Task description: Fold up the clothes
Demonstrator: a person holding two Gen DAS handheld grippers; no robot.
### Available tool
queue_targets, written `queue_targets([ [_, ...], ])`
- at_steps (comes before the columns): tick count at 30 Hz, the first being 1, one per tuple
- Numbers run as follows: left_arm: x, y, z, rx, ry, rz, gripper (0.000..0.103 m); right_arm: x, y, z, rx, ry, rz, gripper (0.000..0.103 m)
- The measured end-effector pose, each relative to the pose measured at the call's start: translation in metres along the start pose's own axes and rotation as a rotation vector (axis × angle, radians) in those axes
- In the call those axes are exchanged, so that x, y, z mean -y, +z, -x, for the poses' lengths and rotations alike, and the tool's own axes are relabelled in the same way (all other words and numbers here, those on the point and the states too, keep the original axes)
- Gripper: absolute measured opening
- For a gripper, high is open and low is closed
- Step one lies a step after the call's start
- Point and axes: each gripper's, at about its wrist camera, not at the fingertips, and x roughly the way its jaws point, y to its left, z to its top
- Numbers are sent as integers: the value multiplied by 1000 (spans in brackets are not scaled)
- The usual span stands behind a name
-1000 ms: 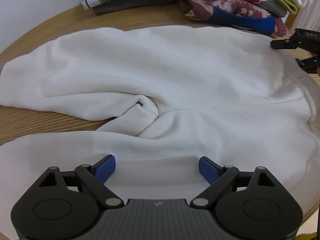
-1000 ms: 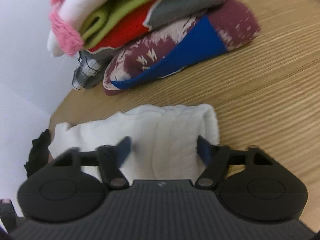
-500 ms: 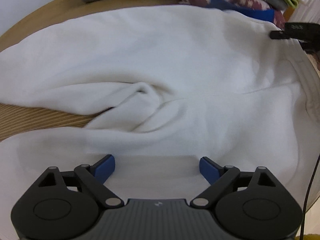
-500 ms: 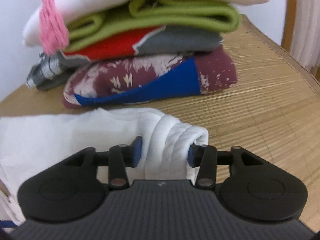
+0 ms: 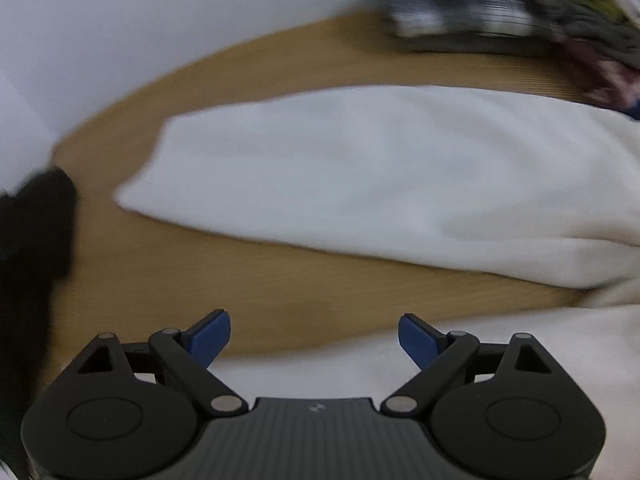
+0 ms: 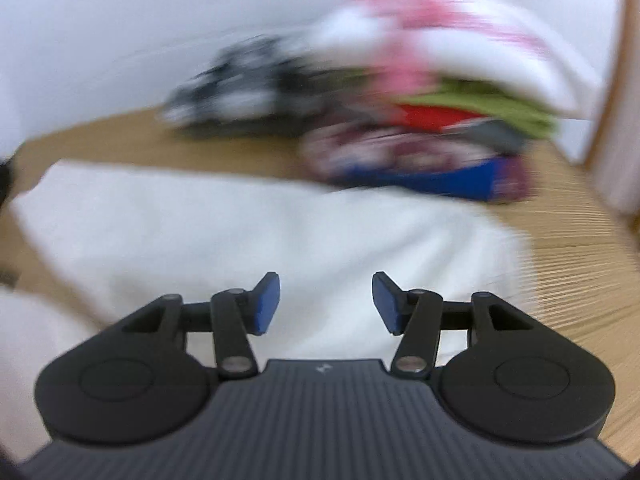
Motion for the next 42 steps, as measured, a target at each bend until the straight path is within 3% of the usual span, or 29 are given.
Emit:
queue_targets([
  [7,-130,33,-62,24,64,-118,93,-187,-7,-58,-68,91,78,54],
  [13,-196,45,-95,21,35,-69,93,-281,11,-103,-103,101,187,53],
  [17,-217,59,-126,-1,-12,-7,93,-308,17,-129,-136,93,195,53],
  [25,-236,72,-169,-33,-101,15,96,-351,18,-160,-182,55,232,53],
  [32,-243,76,-172,2,-123,37,100,-355,27,-172,-178,58,182,55],
  [34,-245,75,-167,43,-97,46,98,-355,28,-173,-173,62,161,47],
  [35,-245,74,-166,52,-90,40,98,-355,28,-172,-167,65,156,36],
  [36,-244,74,-166,54,-88,30,95,-357,29,-172,-161,66,157,30],
  [38,-242,72,-169,41,-151,8,72,-361,29,-169,-149,61,155,23],
  [39,-242,69,-165,35,-191,2,47,-362,29,-166,-143,60,151,21],
  [42,-237,54,-150,5,-169,-109,39,-357,28,-150,-147,109,159,20],
])
